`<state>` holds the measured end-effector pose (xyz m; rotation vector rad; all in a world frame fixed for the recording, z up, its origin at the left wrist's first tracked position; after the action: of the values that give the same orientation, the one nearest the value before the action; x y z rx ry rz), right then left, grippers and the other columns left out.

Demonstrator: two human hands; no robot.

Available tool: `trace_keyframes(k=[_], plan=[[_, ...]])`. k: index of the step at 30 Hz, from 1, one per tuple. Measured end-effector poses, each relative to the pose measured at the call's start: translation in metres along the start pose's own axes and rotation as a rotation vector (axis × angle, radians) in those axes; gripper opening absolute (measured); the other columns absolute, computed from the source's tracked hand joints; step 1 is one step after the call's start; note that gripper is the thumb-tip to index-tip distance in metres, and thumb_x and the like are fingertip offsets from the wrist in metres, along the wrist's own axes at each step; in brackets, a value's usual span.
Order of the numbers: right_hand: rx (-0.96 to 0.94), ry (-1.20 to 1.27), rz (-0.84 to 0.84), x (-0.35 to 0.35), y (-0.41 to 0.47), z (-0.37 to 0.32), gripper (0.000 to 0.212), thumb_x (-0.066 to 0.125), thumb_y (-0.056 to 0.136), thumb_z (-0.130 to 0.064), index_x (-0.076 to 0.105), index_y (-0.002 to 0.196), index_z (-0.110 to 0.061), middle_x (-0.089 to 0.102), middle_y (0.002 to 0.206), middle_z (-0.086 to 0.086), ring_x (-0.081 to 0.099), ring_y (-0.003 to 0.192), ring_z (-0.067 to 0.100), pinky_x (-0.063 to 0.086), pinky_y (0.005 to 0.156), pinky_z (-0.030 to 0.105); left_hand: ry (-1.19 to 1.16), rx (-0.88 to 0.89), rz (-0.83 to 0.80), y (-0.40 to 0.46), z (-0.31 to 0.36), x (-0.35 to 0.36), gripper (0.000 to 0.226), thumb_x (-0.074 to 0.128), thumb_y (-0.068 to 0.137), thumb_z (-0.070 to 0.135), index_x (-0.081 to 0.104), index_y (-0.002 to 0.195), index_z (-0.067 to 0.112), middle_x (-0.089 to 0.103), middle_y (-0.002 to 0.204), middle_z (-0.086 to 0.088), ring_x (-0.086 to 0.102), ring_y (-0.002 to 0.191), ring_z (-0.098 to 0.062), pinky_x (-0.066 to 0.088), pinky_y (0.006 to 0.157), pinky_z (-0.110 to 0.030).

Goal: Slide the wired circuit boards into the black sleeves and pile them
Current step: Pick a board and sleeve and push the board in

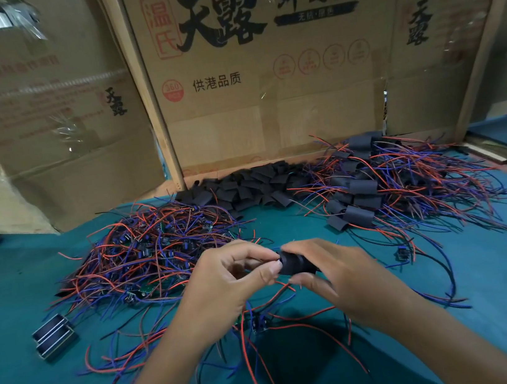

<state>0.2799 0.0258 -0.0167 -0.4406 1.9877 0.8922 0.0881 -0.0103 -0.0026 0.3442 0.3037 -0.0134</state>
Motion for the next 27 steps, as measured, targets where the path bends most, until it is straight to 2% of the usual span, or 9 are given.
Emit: trace_keyframes(k=[5, 9, 12, 15, 19, 23, 25, 26, 27], plan=[[-0.019, -0.005, -0.006, 0.003, -0.001, -0.003, 0.041, 0.054, 0.098, -0.036, 0.05, 0.135, -0.019, 0.061, 0.124, 0.0, 0.058, 0.108, 0.027, 0.046, 0.086, 0.042, -0.13, -0.165, -0.009, -0.001, -0.005, -0.001, 0.004, 0.074, 0.085, 0.006, 0.072, 0.089, 0.005, 0.071, 0.078, -0.004, 0.07, 0.072, -0.015, 0.06, 0.082, -0.034], [-0.069, 0.006, 0.0, 0.005, -0.002, -0.006, 0.042, 0.053, 0.098, -0.036, 0.05, 0.135, -0.017, 0.061, 0.124, 0.001, 0.059, 0.105, 0.026, 0.048, 0.082, 0.039, -0.221, -0.249, -0.005, -0.002, -0.005, 0.003, 0.014, 0.07, 0.085, -0.007, 0.058, 0.085, 0.001, 0.065, 0.073, -0.011, 0.068, 0.064, -0.019, 0.057, 0.064, -0.022], [-0.112, -0.011, -0.003, 0.008, -0.003, -0.009, 0.045, 0.052, 0.097, -0.036, 0.051, 0.136, -0.013, 0.061, 0.125, 0.003, 0.06, 0.108, 0.025, 0.05, 0.084, 0.039, -0.23, -0.27, 0.007, -0.002, -0.007, 0.005, 0.018, 0.067, 0.085, -0.011, 0.055, 0.081, 0.002, 0.063, 0.067, -0.011, 0.066, 0.055, -0.017, 0.05, 0.054, -0.016], [-0.142, -0.008, 0.012, 0.009, -0.004, -0.009, 0.046, 0.051, 0.098, -0.036, 0.05, 0.138, -0.012, 0.059, 0.129, 0.001, 0.057, 0.115, 0.02, 0.05, 0.09, 0.038, -0.255, -0.305, 0.01, -0.002, -0.008, 0.005, 0.019, 0.067, 0.085, -0.011, 0.055, 0.079, 0.002, 0.061, 0.064, -0.011, 0.064, 0.051, -0.015, 0.048, 0.051, -0.014], [-0.167, -0.042, 0.005, 0.014, -0.006, -0.009, 0.05, 0.054, 0.096, -0.034, 0.047, 0.141, -0.012, 0.055, 0.134, -0.002, 0.049, 0.123, 0.013, 0.042, 0.1, 0.027, -0.312, -0.365, 0.027, -0.001, -0.013, 0.006, 0.022, 0.062, 0.086, -0.016, 0.055, 0.075, 0.003, 0.06, 0.061, -0.011, 0.063, 0.049, -0.014, 0.048, 0.048, -0.013], [-0.142, -0.116, 0.052, 0.015, -0.001, -0.011, 0.032, 0.061, 0.092, -0.023, 0.063, 0.121, -0.009, 0.068, 0.106, 0.003, 0.064, 0.095, 0.022, 0.041, 0.078, 0.024, -0.44, -0.424, -0.009, -0.002, -0.01, 0.007, 0.022, 0.059, 0.09, -0.01, 0.06, 0.074, 0.005, 0.062, 0.067, -0.011, 0.065, 0.059, -0.016, 0.056, 0.056, -0.018], [-0.062, -0.141, 0.042, 0.01, 0.001, -0.005, 0.026, 0.055, 0.098, -0.027, 0.063, 0.119, -0.015, 0.066, 0.105, 0.001, 0.062, 0.097, 0.023, 0.042, 0.077, 0.029, -0.497, -0.43, 0.032, 0.0, -0.009, 0.005, 0.018, 0.061, 0.092, -0.003, 0.062, 0.075, 0.004, 0.065, 0.071, -0.015, 0.064, 0.059, -0.016, 0.058, 0.058, -0.022], [-0.005, -0.131, 0.034, 0.006, 0.001, 0.0, 0.026, 0.052, 0.1, -0.031, 0.062, 0.12, -0.019, 0.064, 0.108, -0.001, 0.059, 0.101, 0.021, 0.043, 0.08, 0.031, -0.437, -0.399, 0.094, 0.001, -0.01, 0.0, 0.019, 0.062, 0.093, 0.002, 0.062, 0.074, 0.003, 0.065, 0.071, -0.016, 0.063, 0.057, -0.017, 0.057, 0.058, -0.025], [0.037, -0.126, 0.051, 0.001, 0.002, 0.005, 0.026, 0.051, 0.1, -0.033, 0.061, 0.12, -0.021, 0.061, 0.108, -0.002, 0.057, 0.103, 0.02, 0.043, 0.081, 0.033, -0.272, -0.334, 0.177, 0.002, -0.013, -0.008, 0.023, 0.064, 0.094, 0.008, 0.061, 0.071, 0.004, 0.065, 0.069, -0.016, 0.06, 0.055, -0.019, 0.055, 0.057, -0.028]])
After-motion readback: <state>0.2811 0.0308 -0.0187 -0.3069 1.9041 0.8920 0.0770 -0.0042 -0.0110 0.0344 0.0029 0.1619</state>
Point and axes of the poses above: each hand's wrist, its own y-axis towards the middle knuckle, its own x-axis out of the palm, z = x × y, the point moved 2 cm from there along y, towards the middle knuckle
